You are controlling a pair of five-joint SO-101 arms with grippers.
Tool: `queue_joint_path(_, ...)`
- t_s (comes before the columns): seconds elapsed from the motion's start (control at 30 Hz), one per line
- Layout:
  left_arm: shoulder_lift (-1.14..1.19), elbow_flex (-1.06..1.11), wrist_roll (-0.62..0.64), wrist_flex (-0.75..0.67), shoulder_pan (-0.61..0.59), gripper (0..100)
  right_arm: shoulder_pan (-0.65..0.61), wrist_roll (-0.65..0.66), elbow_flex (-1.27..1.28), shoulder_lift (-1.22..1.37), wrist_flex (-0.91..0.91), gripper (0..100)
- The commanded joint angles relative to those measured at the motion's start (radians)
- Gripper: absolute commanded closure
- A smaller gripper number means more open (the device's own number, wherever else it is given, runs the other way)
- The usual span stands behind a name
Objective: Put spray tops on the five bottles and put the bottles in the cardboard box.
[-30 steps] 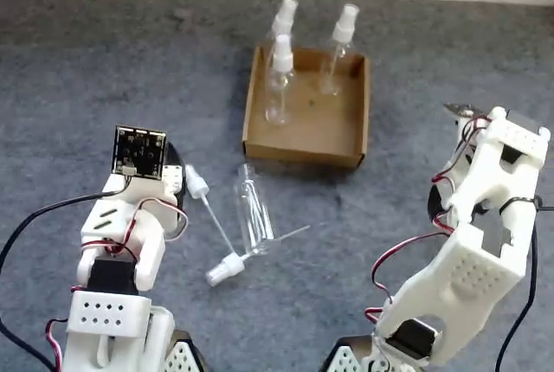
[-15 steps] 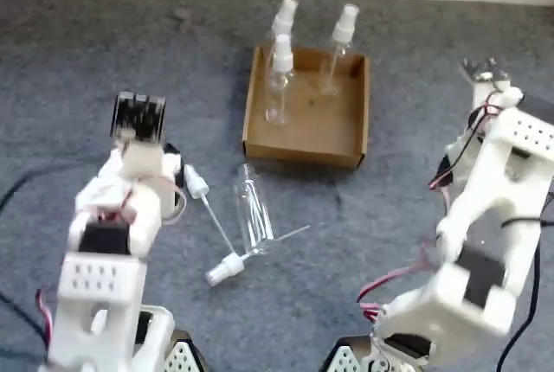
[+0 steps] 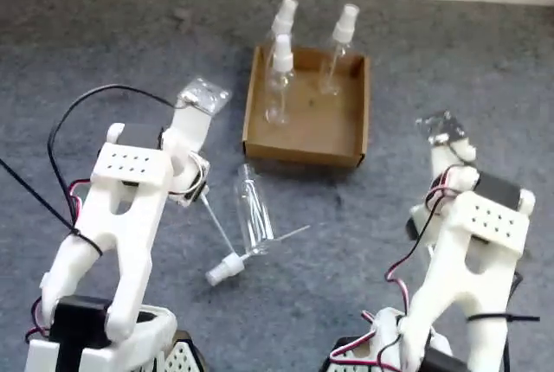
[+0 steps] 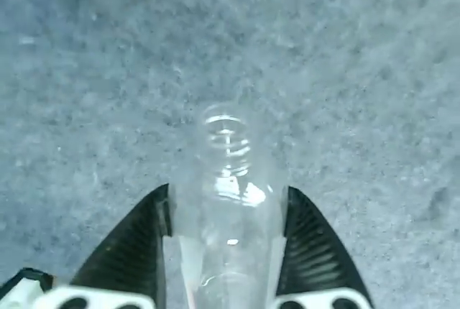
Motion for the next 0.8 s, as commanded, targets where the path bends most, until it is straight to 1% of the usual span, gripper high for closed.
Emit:
queue_joint_path(0.0,0.002,-0.033,-0.081,0.112,0.134,91,0.015,0.012,0.001,-0.045,-0.025,99.5)
queue_joint_path(0.1,0.002,-0.031,-0.087,0.149,0.236,90,0.015,0.014,0.005,-0.045,-0.025,99.5)
queue_joint_path(0.17,0.007,-0.018,-0.089,0.149,0.295,87,0.015,0.014,0.007,-0.045,-0.025,99.5)
queue_joint_path(0.23,0.01,0.027,-0.123,0.144,0.364,84,0.015,0.014,0.007,-0.045,-0.025,99.5)
queue_joint_path(0.3,0.01,0.107,-0.155,0.143,0.432,83,0.012,0.014,0.007,-0.045,-0.025,99.5)
queue_joint_path(0.37,0.01,0.179,-0.153,0.075,0.46,83,0.01,0.014,0.007,-0.045,-0.025,99.5)
queue_joint_path(0.4,0.01,0.213,-0.153,0.032,0.456,83,0.01,0.014,0.007,-0.045,-0.025,99.5)
queue_joint_path(0.5,0.012,0.277,-0.157,-0.064,0.372,83,0.01,0.014,0.007,-0.045,-0.025,99.5)
queue_joint_path(0.6,0.012,0.297,-0.16,-0.097,0.278,83,0.01,0.014,0.007,-0.045,-0.025,99.5)
queue_joint_path(0.67,0.012,0.3,-0.198,-0.089,0.237,87,0.008,0.014,0.007,-0.045,-0.025,99.5)
queue_joint_path(0.77,0.012,0.308,-0.244,-0.091,0.185,95,0.008,0.014,0.007,-0.045,-0.025,99.5)
